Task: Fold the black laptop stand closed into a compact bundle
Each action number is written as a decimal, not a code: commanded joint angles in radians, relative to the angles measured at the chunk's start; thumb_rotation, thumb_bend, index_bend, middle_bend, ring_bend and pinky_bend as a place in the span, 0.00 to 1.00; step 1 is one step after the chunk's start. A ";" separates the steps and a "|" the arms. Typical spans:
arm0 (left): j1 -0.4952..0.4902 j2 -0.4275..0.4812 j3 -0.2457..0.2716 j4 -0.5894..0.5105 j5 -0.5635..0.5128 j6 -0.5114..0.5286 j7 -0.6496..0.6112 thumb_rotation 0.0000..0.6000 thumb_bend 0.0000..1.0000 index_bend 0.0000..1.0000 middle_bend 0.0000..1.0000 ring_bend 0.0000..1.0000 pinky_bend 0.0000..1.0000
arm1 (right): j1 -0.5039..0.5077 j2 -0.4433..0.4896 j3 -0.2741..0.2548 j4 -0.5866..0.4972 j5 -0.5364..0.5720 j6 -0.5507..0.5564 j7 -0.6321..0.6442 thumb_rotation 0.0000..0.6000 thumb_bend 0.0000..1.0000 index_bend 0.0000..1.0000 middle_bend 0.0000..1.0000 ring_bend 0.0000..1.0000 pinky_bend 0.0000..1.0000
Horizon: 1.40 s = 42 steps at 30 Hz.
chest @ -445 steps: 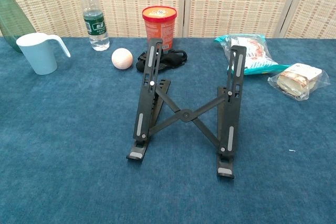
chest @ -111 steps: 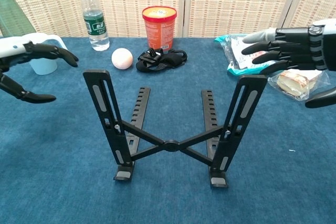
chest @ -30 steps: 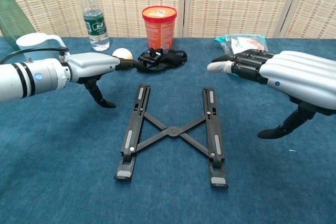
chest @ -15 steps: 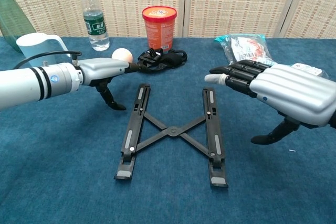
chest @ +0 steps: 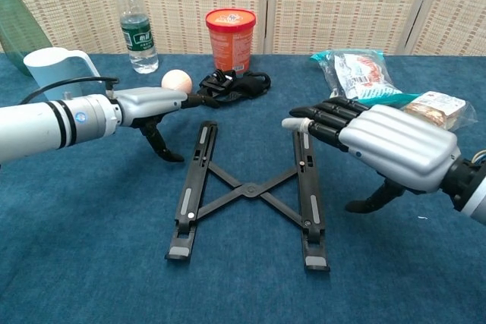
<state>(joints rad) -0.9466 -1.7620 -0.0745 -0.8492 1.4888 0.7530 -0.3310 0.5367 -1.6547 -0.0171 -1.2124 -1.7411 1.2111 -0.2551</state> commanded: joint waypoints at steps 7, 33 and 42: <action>0.002 -0.009 0.003 0.011 -0.007 -0.001 -0.010 1.00 0.19 0.02 0.01 0.00 0.00 | 0.024 -0.077 0.001 0.101 -0.001 -0.017 0.014 1.00 0.00 0.00 0.00 0.00 0.00; 0.002 -0.025 0.004 0.036 -0.018 -0.007 -0.064 1.00 0.19 0.02 0.01 0.00 0.00 | 0.073 -0.172 0.012 0.207 -0.014 0.021 0.037 1.00 0.00 0.00 0.00 0.00 0.00; -0.004 -0.028 0.002 0.028 -0.021 -0.020 -0.095 1.00 0.19 0.02 0.01 0.00 0.00 | 0.087 -0.208 0.019 0.247 -0.029 0.061 0.043 1.00 0.00 0.00 0.00 0.00 0.00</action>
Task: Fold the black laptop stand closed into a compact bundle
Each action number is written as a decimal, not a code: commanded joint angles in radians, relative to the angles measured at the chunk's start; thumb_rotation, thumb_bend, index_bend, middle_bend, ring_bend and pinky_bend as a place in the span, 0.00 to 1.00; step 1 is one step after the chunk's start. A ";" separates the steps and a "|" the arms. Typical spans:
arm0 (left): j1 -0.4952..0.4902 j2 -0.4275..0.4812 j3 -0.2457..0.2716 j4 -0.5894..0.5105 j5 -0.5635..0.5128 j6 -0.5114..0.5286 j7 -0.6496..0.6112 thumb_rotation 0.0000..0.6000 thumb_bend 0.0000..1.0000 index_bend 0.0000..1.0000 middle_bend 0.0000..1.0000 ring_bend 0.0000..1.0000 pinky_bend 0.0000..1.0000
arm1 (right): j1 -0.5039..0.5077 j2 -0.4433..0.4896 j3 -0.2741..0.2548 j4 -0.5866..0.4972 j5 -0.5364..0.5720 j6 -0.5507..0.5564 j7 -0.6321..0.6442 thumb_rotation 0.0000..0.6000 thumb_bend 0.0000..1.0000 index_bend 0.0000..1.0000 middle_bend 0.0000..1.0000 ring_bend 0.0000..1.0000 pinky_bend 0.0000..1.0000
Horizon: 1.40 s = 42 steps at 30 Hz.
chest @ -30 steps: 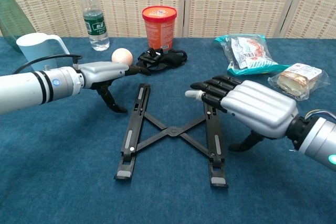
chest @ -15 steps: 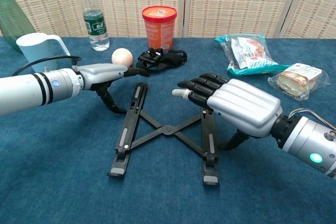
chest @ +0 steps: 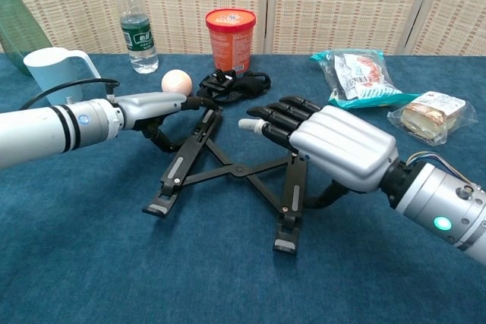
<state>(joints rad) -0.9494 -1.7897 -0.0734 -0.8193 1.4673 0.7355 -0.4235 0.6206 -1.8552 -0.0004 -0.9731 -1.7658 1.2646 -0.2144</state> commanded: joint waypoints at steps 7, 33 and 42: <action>-0.005 0.003 0.001 -0.004 -0.002 -0.012 0.002 1.00 0.19 0.02 0.01 0.00 0.00 | 0.014 -0.028 0.008 0.029 -0.002 0.019 0.015 1.00 0.00 0.00 0.00 0.00 0.00; -0.002 0.023 0.005 -0.088 -0.002 -0.009 0.026 1.00 0.19 0.02 0.01 0.00 0.00 | 0.081 -0.087 0.052 0.050 0.021 0.023 0.009 1.00 0.00 0.00 0.00 0.00 0.00; 0.029 0.070 -0.008 -0.106 -0.041 0.004 0.061 1.00 0.19 0.02 0.01 0.00 0.00 | 0.077 0.074 0.015 -0.166 0.041 -0.047 0.038 1.00 0.00 0.00 0.00 0.00 0.00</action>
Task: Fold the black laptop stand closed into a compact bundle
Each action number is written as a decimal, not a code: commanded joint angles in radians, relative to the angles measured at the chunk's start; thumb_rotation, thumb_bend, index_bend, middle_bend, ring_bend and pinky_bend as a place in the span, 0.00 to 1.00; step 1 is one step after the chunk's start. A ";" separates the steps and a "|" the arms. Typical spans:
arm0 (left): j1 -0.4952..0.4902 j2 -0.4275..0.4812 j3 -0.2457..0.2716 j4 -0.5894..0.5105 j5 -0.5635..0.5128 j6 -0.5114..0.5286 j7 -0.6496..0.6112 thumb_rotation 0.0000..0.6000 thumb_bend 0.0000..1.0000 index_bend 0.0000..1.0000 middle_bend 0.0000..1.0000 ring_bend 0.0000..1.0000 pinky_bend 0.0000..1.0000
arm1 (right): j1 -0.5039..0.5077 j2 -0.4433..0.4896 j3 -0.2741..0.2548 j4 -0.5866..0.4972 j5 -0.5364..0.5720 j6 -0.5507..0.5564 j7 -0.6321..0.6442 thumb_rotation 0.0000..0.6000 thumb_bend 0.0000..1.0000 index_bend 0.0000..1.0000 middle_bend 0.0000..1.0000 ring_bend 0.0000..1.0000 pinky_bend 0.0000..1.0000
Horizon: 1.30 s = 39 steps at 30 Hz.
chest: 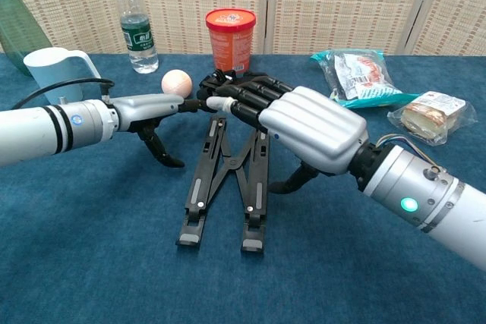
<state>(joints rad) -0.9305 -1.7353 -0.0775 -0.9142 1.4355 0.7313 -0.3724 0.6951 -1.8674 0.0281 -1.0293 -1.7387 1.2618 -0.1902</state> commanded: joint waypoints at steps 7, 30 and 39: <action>0.054 0.086 -0.024 -0.073 -0.053 0.048 0.063 1.00 0.19 0.02 0.01 0.00 0.00 | 0.115 0.319 -0.021 -0.356 0.032 -0.266 0.090 1.00 0.00 0.00 0.00 0.00 0.00; 0.136 0.190 -0.053 -0.191 -0.120 0.100 0.126 1.00 0.19 0.02 0.01 0.00 0.00 | 0.465 0.366 -0.081 -0.293 -0.059 -0.656 0.351 1.00 0.00 0.00 0.00 0.00 0.00; 0.152 0.190 -0.057 -0.175 -0.124 0.102 0.106 1.00 0.19 0.02 0.01 0.00 0.00 | 0.528 0.309 -0.131 -0.164 -0.114 -0.630 0.429 1.00 0.00 0.00 0.00 0.00 0.00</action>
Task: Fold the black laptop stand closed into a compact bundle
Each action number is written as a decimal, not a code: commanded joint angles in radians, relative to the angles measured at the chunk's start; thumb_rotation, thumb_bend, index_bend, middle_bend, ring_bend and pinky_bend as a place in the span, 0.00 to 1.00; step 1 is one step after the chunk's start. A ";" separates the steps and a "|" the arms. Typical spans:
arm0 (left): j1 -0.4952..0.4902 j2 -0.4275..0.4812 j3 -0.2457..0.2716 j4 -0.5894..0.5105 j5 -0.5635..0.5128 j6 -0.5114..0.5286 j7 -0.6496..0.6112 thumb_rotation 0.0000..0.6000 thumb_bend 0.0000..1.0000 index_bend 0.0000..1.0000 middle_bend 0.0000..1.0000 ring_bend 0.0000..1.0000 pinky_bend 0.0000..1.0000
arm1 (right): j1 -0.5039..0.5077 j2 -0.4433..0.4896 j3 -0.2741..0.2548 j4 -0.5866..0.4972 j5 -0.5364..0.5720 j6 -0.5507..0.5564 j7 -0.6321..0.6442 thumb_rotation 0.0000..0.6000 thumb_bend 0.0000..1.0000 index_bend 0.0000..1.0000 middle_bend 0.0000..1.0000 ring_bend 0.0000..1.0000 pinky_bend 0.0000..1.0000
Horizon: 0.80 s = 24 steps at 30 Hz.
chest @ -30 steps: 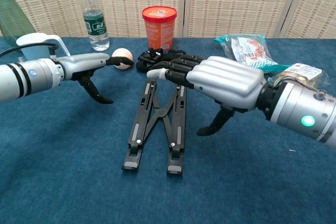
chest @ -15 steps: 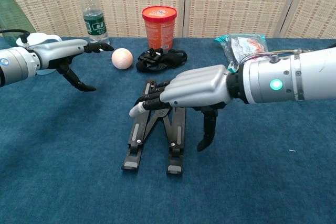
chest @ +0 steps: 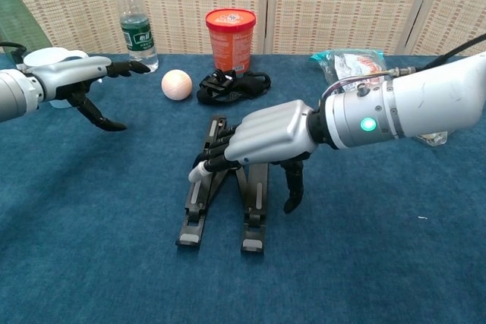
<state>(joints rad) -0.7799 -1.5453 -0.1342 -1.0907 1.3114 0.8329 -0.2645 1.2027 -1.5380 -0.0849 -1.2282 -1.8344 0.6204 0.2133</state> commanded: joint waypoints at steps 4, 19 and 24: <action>0.008 0.000 -0.004 0.008 -0.002 0.003 -0.008 1.00 0.19 0.02 0.01 0.00 0.00 | 0.048 -0.054 -0.038 0.096 -0.035 0.023 0.071 1.00 0.00 0.00 0.00 0.00 0.00; 0.016 -0.011 -0.007 0.036 0.008 0.000 -0.033 1.00 0.19 0.02 0.01 0.00 0.00 | 0.107 -0.120 -0.098 0.220 -0.056 0.057 0.166 1.00 0.02 0.00 0.00 0.00 0.00; 0.019 -0.010 -0.007 0.036 0.012 0.002 -0.037 1.00 0.19 0.02 0.01 0.00 0.00 | 0.117 -0.132 -0.104 0.240 -0.053 0.065 0.172 1.00 0.04 0.00 0.00 0.00 0.00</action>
<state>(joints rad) -0.7610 -1.5556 -0.1409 -1.0544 1.3231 0.8352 -0.3012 1.3185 -1.6683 -0.1876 -0.9900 -1.8881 0.6848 0.3855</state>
